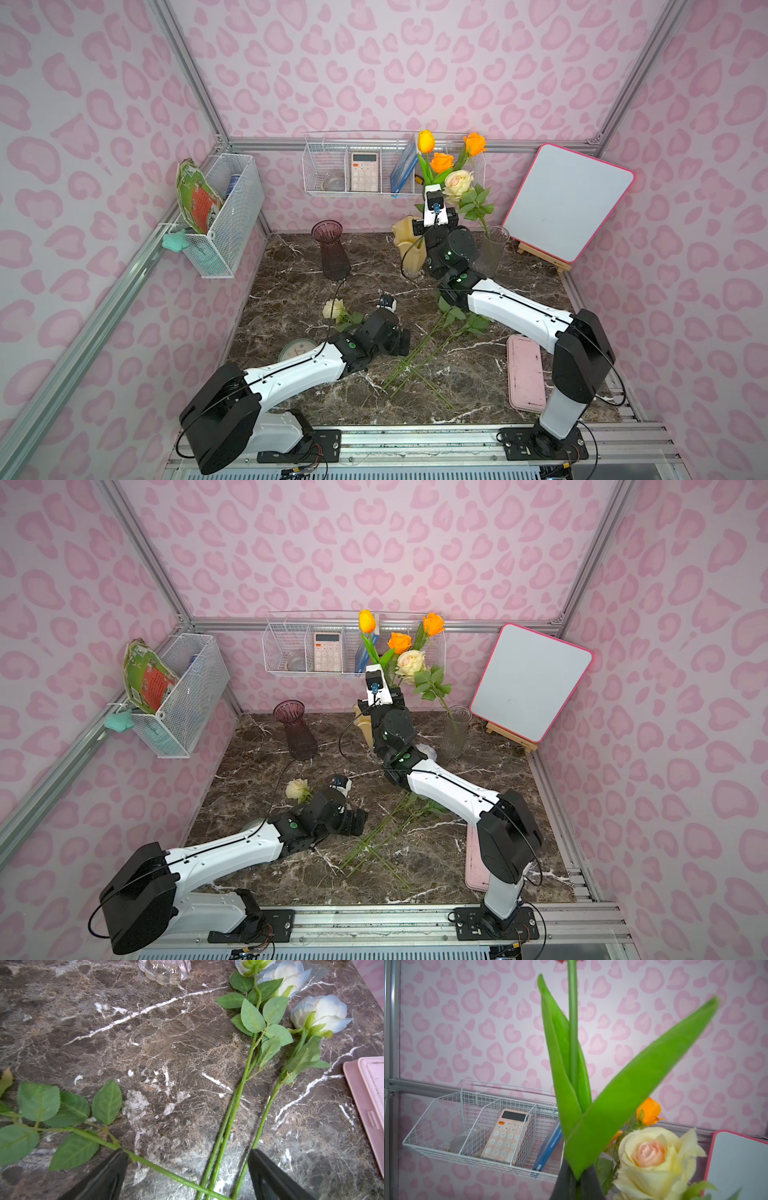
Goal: Arrange the flowers in different vases according to their colors
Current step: Insert the flower into the vase.
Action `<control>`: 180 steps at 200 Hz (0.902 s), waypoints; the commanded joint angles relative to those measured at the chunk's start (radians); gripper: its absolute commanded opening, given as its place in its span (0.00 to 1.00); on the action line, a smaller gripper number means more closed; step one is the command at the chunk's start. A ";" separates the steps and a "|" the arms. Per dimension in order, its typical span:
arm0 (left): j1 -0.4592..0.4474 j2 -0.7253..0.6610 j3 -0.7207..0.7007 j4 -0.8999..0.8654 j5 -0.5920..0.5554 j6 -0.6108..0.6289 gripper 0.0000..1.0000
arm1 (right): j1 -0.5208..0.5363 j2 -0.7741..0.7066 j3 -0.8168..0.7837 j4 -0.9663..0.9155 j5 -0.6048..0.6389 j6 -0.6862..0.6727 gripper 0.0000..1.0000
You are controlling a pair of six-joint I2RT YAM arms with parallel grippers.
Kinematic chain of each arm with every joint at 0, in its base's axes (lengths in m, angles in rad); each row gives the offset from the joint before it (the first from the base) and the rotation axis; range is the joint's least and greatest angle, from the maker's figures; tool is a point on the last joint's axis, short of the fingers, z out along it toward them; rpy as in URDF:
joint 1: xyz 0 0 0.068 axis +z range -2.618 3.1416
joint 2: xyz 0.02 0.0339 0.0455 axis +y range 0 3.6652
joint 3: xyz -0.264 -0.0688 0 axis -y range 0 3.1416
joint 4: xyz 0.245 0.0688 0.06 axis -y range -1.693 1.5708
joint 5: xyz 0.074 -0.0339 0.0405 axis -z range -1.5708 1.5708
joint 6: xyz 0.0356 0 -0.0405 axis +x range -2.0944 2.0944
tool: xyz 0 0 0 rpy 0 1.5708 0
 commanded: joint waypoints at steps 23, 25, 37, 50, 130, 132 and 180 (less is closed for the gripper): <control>0.005 0.021 -0.006 0.030 0.013 0.003 0.95 | -0.049 0.138 0.153 0.027 -0.073 0.068 0.00; 0.007 0.021 -0.007 0.030 0.012 0.003 0.95 | -0.050 0.144 0.156 0.025 -0.071 0.071 0.00; 0.011 0.023 -0.001 0.022 0.007 -0.005 0.95 | -0.057 0.165 0.146 0.031 -0.074 0.093 0.00; 0.016 0.020 0.003 0.015 0.014 -0.009 0.95 | -0.067 0.181 0.126 0.025 -0.075 0.137 0.00; 0.032 -0.044 0.050 -0.169 -0.049 -0.179 0.95 | -0.075 0.198 -0.056 0.015 -0.056 0.264 0.37; 0.033 -0.047 0.051 -0.178 -0.051 -0.186 0.95 | -0.074 0.198 -0.057 0.013 -0.052 0.266 0.39; 0.018 -0.067 0.124 -0.409 -0.020 -0.404 0.93 | -0.070 0.092 -0.163 -0.019 -0.042 0.278 0.79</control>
